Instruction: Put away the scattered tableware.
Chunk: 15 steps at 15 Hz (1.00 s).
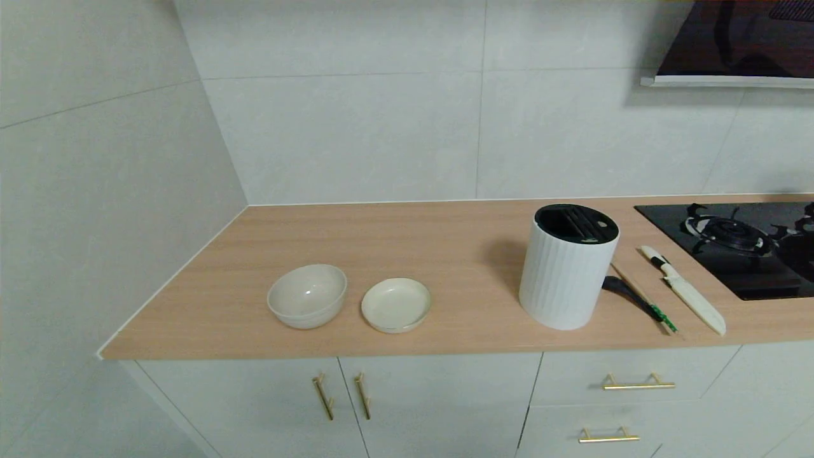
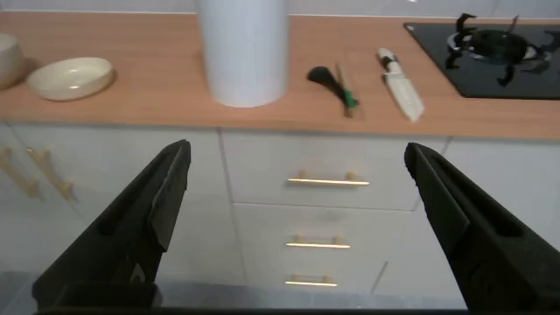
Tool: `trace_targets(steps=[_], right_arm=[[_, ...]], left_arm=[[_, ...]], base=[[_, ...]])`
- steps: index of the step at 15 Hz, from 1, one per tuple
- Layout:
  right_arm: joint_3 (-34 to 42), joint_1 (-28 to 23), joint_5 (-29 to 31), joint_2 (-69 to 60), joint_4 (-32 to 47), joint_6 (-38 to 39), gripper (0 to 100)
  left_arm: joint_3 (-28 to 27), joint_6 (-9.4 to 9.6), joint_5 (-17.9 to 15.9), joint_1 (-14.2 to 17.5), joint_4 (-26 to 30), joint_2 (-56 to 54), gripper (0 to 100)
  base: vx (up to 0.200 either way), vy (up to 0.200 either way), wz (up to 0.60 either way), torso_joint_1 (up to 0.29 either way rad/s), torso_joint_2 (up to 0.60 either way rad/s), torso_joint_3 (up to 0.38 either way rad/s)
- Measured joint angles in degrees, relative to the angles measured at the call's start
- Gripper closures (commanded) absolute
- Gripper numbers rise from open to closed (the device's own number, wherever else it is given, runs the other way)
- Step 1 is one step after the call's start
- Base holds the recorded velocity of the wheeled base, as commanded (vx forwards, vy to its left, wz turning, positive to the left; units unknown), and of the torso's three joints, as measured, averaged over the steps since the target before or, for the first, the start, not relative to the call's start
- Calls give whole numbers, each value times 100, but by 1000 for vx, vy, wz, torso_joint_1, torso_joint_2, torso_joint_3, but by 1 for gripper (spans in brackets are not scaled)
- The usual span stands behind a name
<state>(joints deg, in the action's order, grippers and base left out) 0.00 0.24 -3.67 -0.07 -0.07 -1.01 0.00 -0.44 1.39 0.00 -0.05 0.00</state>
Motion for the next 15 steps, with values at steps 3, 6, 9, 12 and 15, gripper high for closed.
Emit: trace_targets(steps=[3, 6, 9, 12, 15], right_arm=[[0, 0, 1, 0, 0, -2, 0], [0, 0, 0, 0, 0, -2, 0], [0, 0, 0, 0, 0, -2, 0], [0, -2, 1, 0, 0, -2, 0], [0, 0, 1, 0, 0, -2, 0]], left_arm=[[0, 1, 0, 0, -5, 0, 0], [0, 1, 0, 0, -2, 0, 0], [0, 1, 0, 0, -2, 0, 0], [0, 1, 0, 0, -2, 0, 0], [0, 4, 0, 0, -2, 0, 0]], base=[[0, 200, 0, 9, 6, -1], [0, 200, 0, 1, 1, 2], [0, 200, 0, 1, 2, 2], [0, 200, 0, 5, 4, 5], [0, 133, 0, 0, 0, 2]])
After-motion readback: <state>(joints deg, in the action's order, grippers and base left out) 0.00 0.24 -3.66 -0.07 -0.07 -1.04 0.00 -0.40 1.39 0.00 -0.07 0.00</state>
